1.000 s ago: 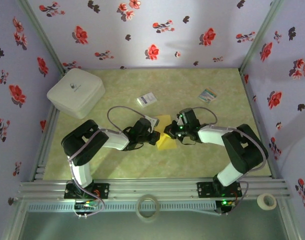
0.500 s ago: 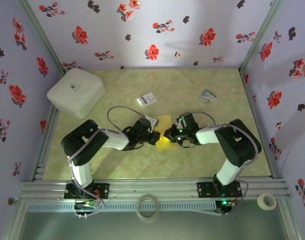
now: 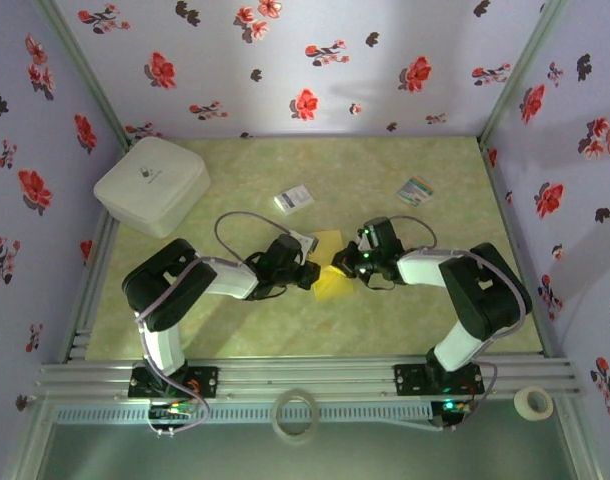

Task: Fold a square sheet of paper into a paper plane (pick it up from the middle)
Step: Fold the triangle a second time at the center of the table.

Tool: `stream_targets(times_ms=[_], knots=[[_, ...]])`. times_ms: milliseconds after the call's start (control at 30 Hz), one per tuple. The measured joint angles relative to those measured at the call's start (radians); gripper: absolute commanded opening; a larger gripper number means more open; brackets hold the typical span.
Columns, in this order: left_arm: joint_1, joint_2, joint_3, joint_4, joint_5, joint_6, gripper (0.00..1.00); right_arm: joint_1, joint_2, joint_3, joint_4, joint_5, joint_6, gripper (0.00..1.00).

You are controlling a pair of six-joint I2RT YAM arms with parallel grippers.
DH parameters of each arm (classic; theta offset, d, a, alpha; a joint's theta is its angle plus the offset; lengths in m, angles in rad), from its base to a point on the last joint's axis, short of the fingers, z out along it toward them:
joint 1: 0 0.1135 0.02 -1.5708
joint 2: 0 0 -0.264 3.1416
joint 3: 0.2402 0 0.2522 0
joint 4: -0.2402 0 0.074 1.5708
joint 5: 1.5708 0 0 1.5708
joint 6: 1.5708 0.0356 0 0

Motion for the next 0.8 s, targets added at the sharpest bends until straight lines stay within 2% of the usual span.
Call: stream_targets(times_ms=[300, 800], knots=[[0.001, 0.000, 0.003, -0.007, 0.004, 0.000, 0.00, -0.021, 0.043, 0.009, -0.052, 0.036, -0.014, 0.02], [0.004, 0.000, 0.007, -0.016, 0.012, 0.001, 0.00, -0.063, 0.024, 0.081, -0.117, 0.027, -0.034, 0.02]])
